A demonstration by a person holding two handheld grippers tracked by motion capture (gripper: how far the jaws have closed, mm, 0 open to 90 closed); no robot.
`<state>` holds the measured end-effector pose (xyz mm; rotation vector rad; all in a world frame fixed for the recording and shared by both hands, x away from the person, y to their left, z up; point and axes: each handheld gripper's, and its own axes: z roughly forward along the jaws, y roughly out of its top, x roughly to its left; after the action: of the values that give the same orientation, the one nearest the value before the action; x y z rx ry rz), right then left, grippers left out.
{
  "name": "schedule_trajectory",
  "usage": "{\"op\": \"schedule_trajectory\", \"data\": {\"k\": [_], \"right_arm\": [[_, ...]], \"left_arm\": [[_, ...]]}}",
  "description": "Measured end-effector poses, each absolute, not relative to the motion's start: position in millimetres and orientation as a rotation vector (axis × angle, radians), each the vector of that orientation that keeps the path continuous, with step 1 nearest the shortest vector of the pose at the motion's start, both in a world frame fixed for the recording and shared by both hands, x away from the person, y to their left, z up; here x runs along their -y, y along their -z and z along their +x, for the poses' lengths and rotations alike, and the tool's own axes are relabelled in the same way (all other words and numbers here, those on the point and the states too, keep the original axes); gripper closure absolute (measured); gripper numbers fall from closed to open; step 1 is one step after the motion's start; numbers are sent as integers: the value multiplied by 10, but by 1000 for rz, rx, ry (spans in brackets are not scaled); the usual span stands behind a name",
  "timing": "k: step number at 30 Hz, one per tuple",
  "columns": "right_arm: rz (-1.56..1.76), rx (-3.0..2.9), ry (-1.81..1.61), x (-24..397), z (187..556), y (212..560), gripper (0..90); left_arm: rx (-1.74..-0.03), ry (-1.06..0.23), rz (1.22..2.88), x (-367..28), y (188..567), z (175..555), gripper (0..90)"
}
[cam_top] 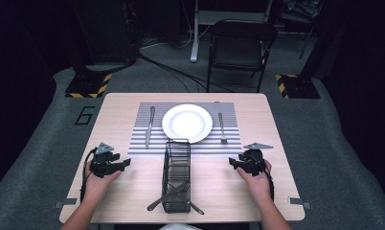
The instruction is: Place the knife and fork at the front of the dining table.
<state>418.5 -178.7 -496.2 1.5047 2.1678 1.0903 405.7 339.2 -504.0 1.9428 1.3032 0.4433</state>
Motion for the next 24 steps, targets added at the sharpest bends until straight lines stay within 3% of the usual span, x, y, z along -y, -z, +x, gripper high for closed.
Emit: {"op": "schedule_trajectory", "data": {"k": [14,24], "right_arm": [[1445,-2213,-1041,1737,4191,5039,489],[1360,-2281,-1026,1626,4161,5086,471]], "left_arm": [[-1307,-439,1951,-3482,5142,4117,448],[-1332,-509,1948,-3518,5162,4159,424]]}}
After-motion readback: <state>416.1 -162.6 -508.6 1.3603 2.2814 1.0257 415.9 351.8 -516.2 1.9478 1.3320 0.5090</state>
